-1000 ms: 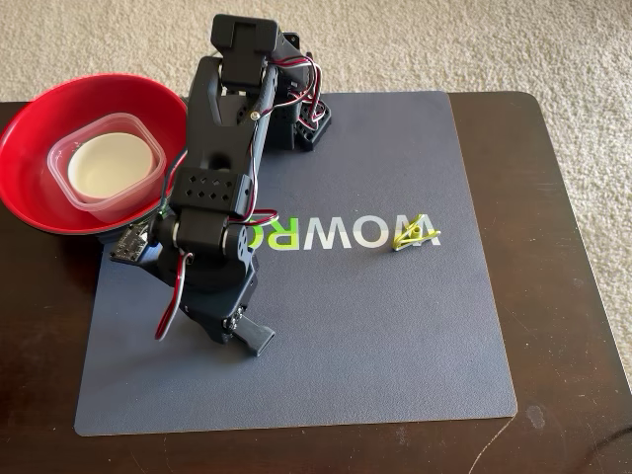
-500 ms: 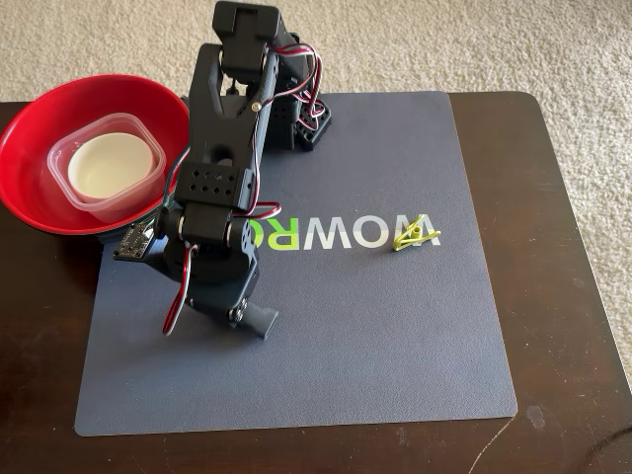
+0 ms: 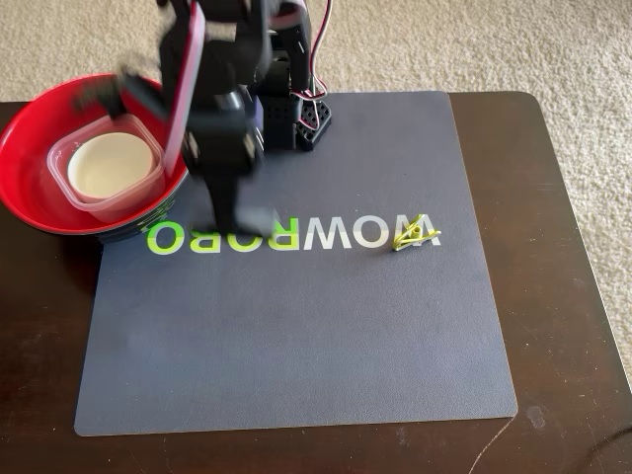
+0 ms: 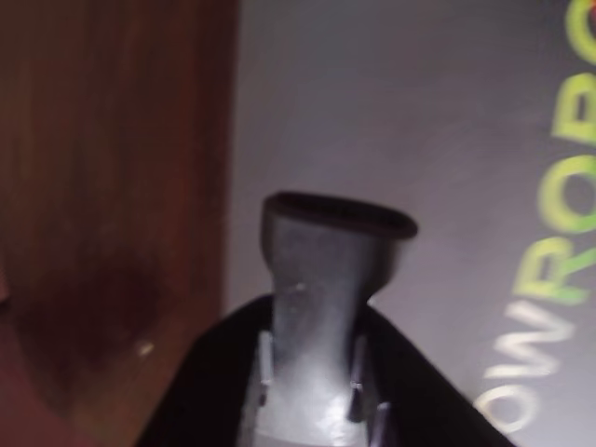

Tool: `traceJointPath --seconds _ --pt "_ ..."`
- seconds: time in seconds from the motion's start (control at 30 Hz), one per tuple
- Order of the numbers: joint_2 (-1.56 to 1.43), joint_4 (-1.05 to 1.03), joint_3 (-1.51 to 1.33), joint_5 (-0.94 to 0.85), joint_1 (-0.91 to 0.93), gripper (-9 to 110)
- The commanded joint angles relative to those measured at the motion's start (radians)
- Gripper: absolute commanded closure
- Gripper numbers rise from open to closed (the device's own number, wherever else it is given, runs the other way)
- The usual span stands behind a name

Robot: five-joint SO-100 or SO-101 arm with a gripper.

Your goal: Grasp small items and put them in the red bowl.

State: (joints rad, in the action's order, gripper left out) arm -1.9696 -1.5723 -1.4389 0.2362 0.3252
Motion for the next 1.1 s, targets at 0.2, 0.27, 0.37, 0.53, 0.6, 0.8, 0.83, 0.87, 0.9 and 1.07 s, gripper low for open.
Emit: traceJointPath --seconds 0.2,0.27,0.37,0.53,0.6,0.8,0.83,0.87,0.9,1.07 --pt "-0.086 0.086 -0.357 0.466 0.856 101" --pt "-0.089 0.135 -0.403 0.512 0.888 101" --pt "-0.043 0.187 -0.433 0.532 0.891 91" --pt "-0.034 0.192 -0.414 0.514 0.828 81" --pt "-0.058 0.181 -0.402 0.506 0.802 80" --pt "-0.130 0.167 -0.390 0.522 0.785 82" --pt "-0.092 0.164 -0.405 0.535 0.813 82" --pt "0.003 0.104 -0.368 0.554 0.844 81" --pt "0.135 -0.034 -0.245 0.561 0.864 81" --pt "0.219 -0.144 -0.117 0.535 0.885 80"
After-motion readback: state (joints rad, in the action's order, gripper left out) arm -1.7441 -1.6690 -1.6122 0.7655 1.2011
